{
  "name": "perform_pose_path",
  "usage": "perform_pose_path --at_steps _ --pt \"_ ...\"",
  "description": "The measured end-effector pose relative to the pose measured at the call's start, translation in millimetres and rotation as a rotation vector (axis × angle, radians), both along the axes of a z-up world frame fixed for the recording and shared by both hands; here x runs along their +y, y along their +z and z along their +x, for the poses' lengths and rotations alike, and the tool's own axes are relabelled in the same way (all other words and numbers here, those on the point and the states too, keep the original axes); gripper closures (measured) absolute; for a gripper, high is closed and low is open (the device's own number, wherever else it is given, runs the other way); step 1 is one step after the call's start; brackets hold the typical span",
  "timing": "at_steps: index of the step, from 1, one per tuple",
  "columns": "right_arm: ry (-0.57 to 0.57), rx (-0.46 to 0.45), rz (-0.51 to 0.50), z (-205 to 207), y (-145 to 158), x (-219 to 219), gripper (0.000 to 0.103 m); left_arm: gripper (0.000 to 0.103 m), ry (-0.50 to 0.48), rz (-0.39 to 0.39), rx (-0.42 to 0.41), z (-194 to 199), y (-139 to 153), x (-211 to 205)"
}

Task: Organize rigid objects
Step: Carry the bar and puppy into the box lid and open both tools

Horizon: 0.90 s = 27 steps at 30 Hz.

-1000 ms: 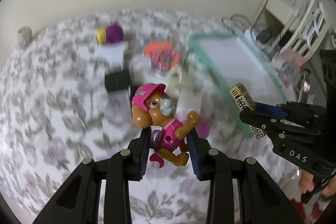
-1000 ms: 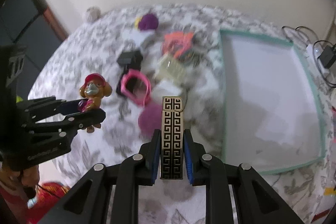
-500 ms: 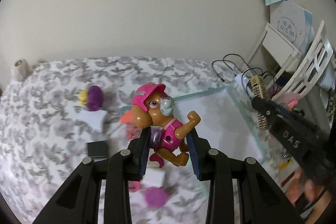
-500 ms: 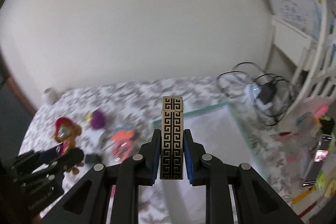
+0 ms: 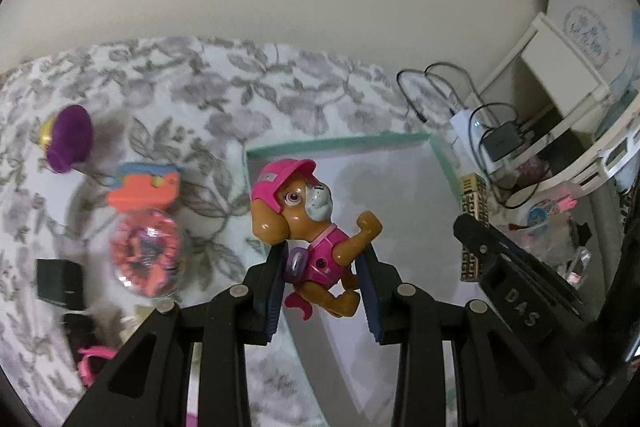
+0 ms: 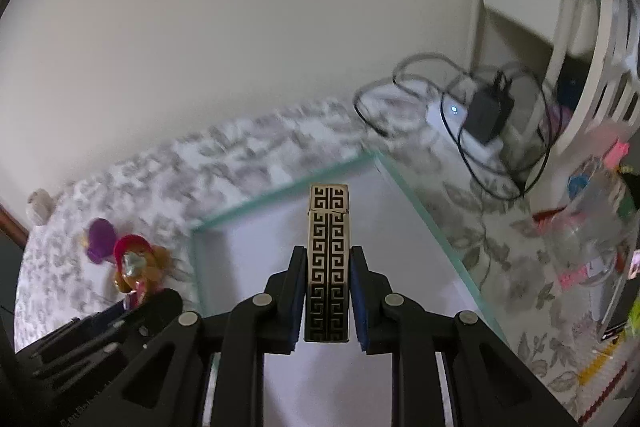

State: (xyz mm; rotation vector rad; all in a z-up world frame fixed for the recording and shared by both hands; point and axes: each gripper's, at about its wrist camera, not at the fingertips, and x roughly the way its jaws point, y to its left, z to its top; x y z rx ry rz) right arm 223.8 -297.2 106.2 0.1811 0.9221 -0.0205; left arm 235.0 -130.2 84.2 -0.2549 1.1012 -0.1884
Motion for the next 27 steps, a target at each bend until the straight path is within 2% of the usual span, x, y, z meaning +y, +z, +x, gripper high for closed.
perform_pose_path --at_steps 4,10,15,27 --pt "-0.024 0.039 0.023 7.7 -22.3 -12.0 0.081 0.067 -0.005 -0.026 0.018 7.3 -21.2 -8.1" --pt "-0.039 0.086 0.019 16.5 -49.1 -22.3 0.081 0.067 -0.041 0.015 0.024 11.2 -37.2 -23.5" --pt "-0.028 0.119 0.004 19.7 -61.2 -19.9 0.081 0.067 -0.049 0.052 0.045 12.7 -46.0 -26.3" --pt "-0.033 0.17 -0.023 19.2 -71.2 -17.5 0.08 0.067 -0.047 0.045 0.088 10.2 -58.8 -28.9"
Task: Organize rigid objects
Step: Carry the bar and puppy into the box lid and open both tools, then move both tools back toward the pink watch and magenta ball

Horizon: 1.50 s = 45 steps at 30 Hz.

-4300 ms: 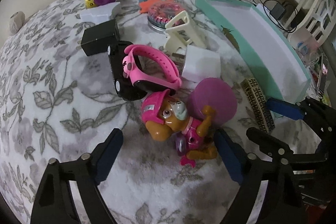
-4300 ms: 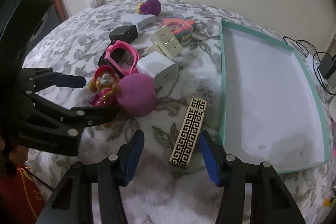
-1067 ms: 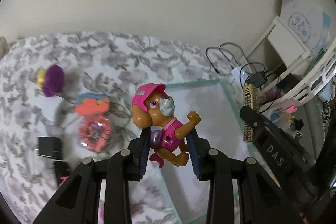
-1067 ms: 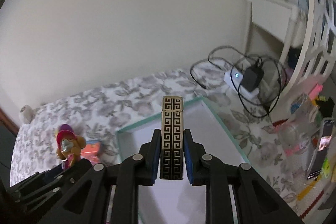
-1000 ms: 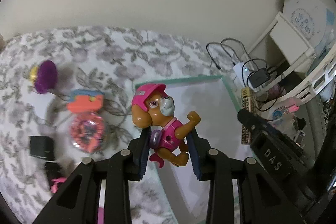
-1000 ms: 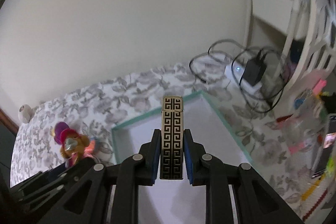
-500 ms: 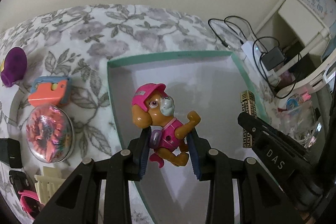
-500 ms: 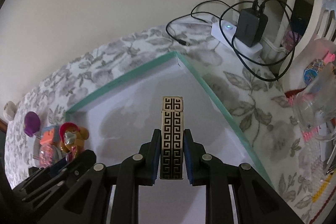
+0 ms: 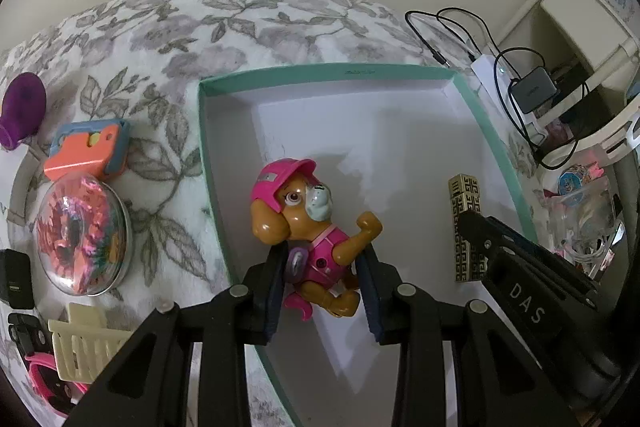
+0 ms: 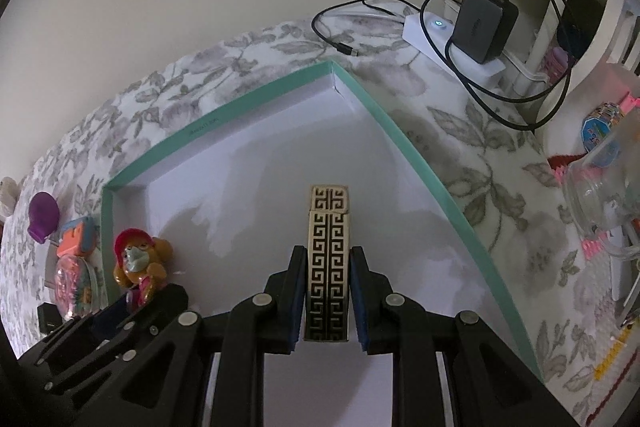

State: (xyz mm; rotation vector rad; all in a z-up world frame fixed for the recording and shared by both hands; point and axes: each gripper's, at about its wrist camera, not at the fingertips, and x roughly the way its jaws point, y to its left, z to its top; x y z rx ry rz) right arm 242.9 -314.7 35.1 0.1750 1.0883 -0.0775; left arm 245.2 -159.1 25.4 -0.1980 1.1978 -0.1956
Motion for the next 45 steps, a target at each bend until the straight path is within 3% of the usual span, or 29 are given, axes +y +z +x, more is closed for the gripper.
perform_pose_path --at_steps 8,20,21,22,23,24,27,28,30,31,32,38,45 --pt "-0.001 0.005 -0.009 -2.2 4.0 0.3 0.079 0.066 0.006 -0.02 0.016 3.3 7.6 4.0" --pt "-0.002 -0.029 -0.04 -8.9 36.5 0.4 0.078 0.037 0.037 -0.025 -0.047 -0.6 48.7 18.3" --pt "0.0 -0.034 -0.038 -9.0 39.0 0.7 0.076 0.036 0.043 -0.023 -0.051 -0.7 50.5 20.2" --pt "0.003 -0.038 -0.039 -9.8 41.3 1.2 0.068 0.036 0.052 -0.019 -0.059 -0.8 53.9 23.1" --pt "0.008 -0.045 -0.044 -10.6 44.5 2.3 0.051 0.034 0.061 -0.015 -0.065 -0.8 56.3 25.8" --pt "0.012 -0.051 -0.052 -10.9 47.2 3.7 0.042 0.03 0.07 -0.009 -0.068 -0.3 58.1 28.3" --pt "0.02 -0.071 -0.058 -12.0 53.3 6.3 0.041 0.021 0.113 0.014 -0.066 1.4 59.8 39.1" --pt "0.022 -0.072 -0.053 -12.4 54.2 6.5 0.036 0.021 0.13 0.016 -0.062 1.6 58.8 44.4" --pt "0.031 -0.081 -0.048 -13.4 56.4 8.2 0.019 0.013 0.161 0.011 -0.055 3.1 56.2 54.0" --pt "0.035 -0.088 -0.051 -13.7 57.3 9.2 0.003 0.009 0.179 0.003 -0.058 2.9 55.5 60.5" --pt "0.03 -0.097 -0.061 -14.1 58.4 10.0 0.0 0.002 0.19 -0.001 -0.063 2.4 55.6 64.6" --pt "0.028 -0.111 0.018 -13.1 57.6 8.1 0.0 0.001 0.245 0.016 -0.097 0.4 60.3 85.5" --pt "0.071 -0.105 -0.047 -17.0 62.3 23.2 0.0 0.001 0.296 0.05 -0.093 -12.8 78.2 114.1"
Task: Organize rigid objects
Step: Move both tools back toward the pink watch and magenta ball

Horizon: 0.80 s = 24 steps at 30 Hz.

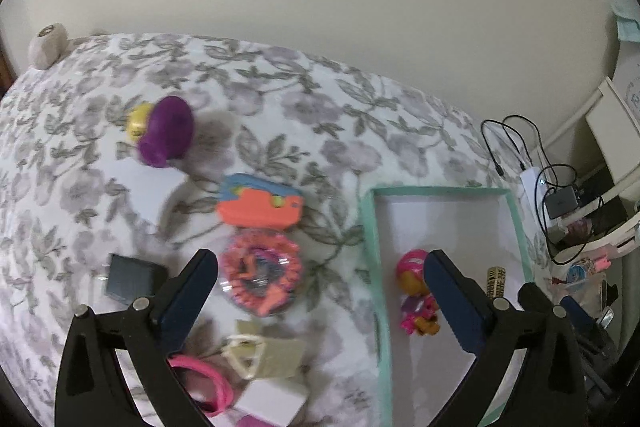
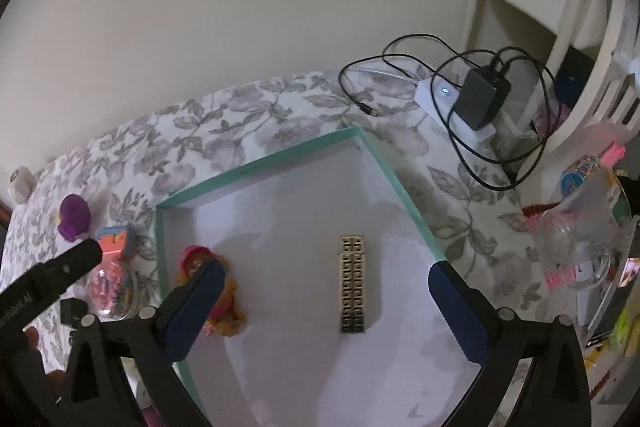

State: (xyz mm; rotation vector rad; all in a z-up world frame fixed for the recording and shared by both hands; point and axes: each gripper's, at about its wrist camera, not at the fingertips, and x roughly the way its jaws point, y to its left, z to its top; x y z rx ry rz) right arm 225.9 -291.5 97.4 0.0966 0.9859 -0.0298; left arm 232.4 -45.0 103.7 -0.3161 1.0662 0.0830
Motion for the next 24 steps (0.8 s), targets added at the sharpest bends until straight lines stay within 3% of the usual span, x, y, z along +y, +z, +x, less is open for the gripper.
perform_pose_path --at_steps 8,13,18,24 --pt "0.094 -0.018 0.023 -15.9 25.4 37.1 0.0 0.001 0.128 0.032 -0.027 -33.6 35.5 54.7" --pt "0.19 0.001 0.037 -33.1 33.8 74.4 0.0 0.001 0.156 0.047 -0.008 -58.6 44.7 80.4" --pt "0.301 0.039 0.007 -48.1 30.4 113.5 0.0 0.001 0.167 0.09 0.031 -79.4 43.6 101.8" --pt "0.38 0.111 0.012 -63.6 13.9 148.2 0.0 0.001 0.201 0.063 0.115 -97.2 22.7 127.5"
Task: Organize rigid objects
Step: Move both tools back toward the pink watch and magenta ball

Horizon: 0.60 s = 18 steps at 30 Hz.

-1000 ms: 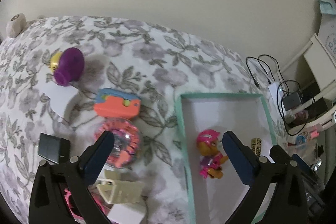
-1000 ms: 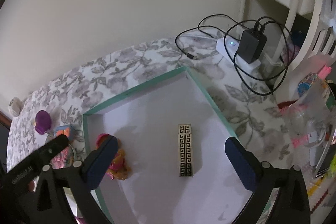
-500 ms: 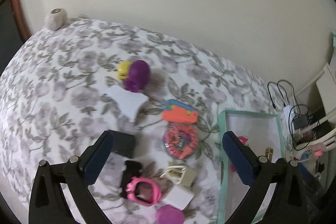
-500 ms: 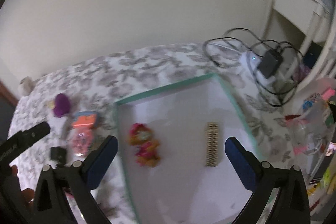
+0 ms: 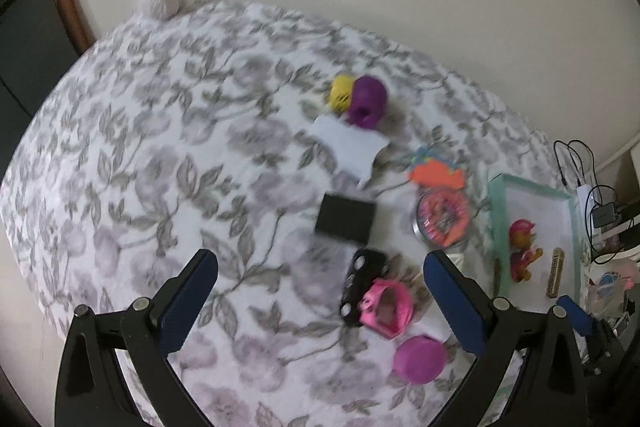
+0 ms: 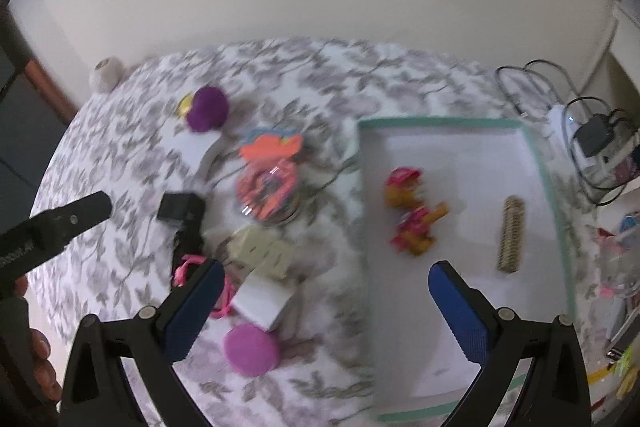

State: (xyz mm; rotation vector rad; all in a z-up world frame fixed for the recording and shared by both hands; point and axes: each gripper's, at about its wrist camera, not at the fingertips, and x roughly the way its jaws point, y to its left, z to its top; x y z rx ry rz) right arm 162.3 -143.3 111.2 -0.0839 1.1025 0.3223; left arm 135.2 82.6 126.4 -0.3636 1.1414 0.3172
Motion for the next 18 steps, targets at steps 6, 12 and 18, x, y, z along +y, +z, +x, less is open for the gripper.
perform_pose_path --at_steps 6,12,18 --pt "0.069 0.077 -0.051 -18.2 -30.4 26.9 0.0 0.001 0.031 -0.076 0.058 -12.2 -23.8 4.7" --pt "0.099 0.171 -0.088 -33.4 -65.6 33.5 0.0 0.001 0.033 -0.118 0.116 -11.3 -45.5 0.6" --pt "0.093 0.203 -0.101 -38.4 -80.4 30.8 0.0 0.001 0.046 -0.146 0.193 -3.0 -74.9 -3.5"
